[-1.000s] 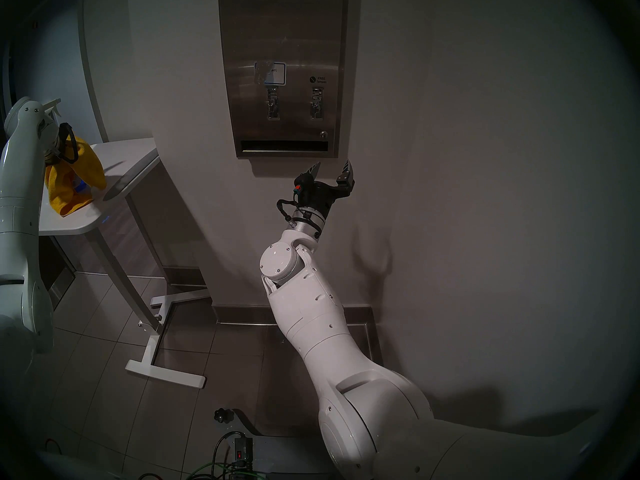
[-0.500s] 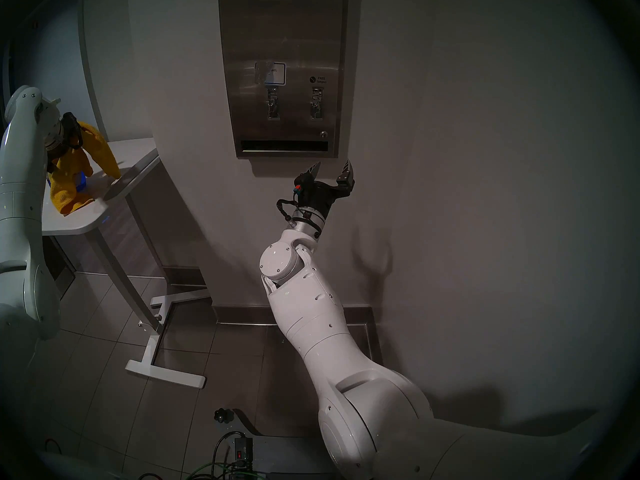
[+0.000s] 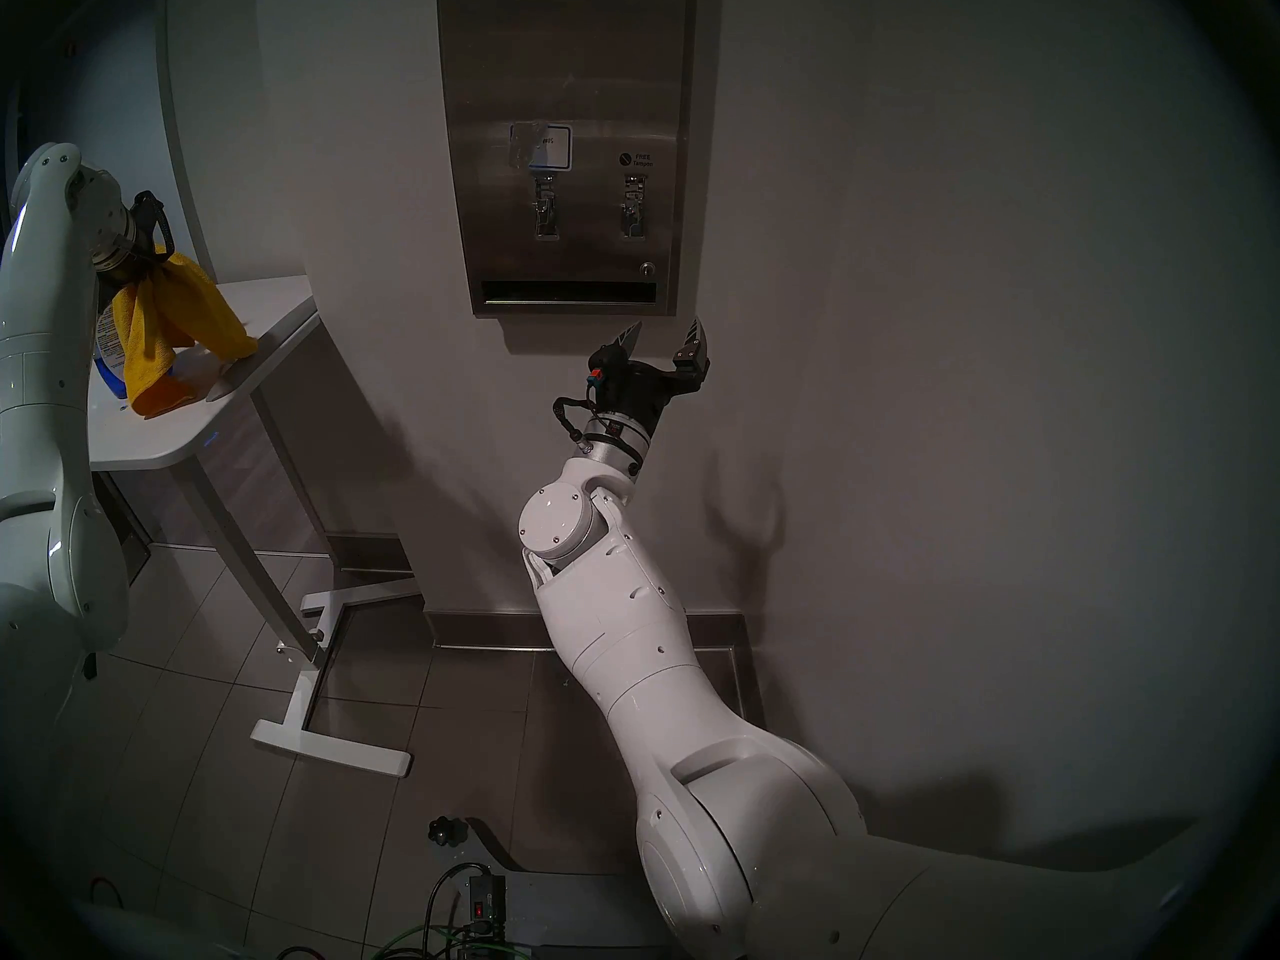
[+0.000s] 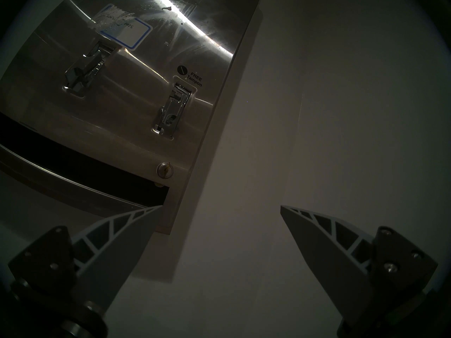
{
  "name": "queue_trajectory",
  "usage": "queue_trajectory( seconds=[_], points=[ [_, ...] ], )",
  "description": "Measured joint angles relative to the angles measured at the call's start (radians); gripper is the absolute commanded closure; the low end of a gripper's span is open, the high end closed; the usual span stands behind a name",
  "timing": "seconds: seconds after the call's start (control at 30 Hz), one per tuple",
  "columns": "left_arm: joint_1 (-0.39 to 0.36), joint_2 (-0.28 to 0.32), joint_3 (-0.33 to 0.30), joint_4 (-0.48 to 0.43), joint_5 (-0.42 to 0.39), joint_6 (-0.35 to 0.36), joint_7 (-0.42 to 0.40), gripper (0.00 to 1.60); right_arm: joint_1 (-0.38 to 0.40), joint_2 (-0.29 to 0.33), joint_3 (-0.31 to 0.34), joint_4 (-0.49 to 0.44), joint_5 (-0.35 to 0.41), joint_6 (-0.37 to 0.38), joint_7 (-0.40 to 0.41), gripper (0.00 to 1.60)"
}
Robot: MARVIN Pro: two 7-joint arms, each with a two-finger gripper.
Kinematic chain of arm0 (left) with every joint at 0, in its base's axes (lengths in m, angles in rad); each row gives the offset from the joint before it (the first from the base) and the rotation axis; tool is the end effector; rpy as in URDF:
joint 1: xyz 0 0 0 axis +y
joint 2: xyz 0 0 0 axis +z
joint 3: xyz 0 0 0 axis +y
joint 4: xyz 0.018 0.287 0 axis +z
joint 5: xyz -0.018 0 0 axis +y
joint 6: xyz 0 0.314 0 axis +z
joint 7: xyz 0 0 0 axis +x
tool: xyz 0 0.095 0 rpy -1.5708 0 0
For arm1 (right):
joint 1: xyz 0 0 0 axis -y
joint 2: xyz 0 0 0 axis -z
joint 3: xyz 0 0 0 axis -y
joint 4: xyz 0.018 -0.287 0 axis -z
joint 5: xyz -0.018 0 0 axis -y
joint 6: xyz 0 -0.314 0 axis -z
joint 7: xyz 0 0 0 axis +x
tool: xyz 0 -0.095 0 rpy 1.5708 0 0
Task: Pick up the cloth and wipe the surface
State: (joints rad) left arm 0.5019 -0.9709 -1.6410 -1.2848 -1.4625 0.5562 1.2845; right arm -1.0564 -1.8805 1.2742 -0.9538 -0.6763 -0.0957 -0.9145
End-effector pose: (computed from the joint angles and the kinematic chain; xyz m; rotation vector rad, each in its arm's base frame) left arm 0.4931 0.2898 0.0825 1.9709 1.6915 1.6049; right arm 0.5130 0.1892 -0.2131 1.3885 -0.0357 2.1243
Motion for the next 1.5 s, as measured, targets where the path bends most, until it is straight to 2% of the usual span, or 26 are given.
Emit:
queue_trajectory(
  seconds=[0.33,0.37,0.67,0.7,0.73,1.1,1.37,1.5],
  points=[
    [-0.063,-0.016,-0.021,0.076,-0.048,-0.007,0.006,0.0,0.003,0.0,-0.001,0.003,0.0,-0.001,-0.004,0.0],
    [-0.072,-0.017,-0.025,0.094,-0.056,-0.009,0.009,1.6,0.003,0.0,-0.001,0.003,0.0,-0.001,-0.005,0.0],
    [-0.12,-0.016,-0.03,0.176,-0.073,-0.022,0.022,1.6,0.004,0.0,-0.002,0.006,0.0,-0.002,-0.008,0.0],
    [-0.126,-0.017,-0.03,0.185,-0.076,-0.022,0.023,1.48,0.005,0.0,-0.002,0.006,0.0,-0.002,-0.008,0.0],
    [-0.137,-0.018,-0.029,0.203,-0.08,-0.022,0.023,0.0,0.005,0.0,-0.002,0.006,0.0,-0.002,-0.009,0.0],
    [-0.171,-0.04,-0.017,0.298,-0.106,0.009,-0.005,0.0,0.008,0.0,-0.004,0.009,-0.001,-0.003,-0.014,0.0],
    [-0.174,-0.033,-0.025,0.297,-0.116,0.025,-0.021,0.0,0.009,0.0,-0.004,0.011,-0.001,-0.004,-0.017,0.0],
    [-0.176,-0.016,0.005,0.266,-0.09,0.044,-0.039,0.0,0.01,0.0,-0.005,0.012,0.0,-0.004,-0.019,0.0]
  ],
)
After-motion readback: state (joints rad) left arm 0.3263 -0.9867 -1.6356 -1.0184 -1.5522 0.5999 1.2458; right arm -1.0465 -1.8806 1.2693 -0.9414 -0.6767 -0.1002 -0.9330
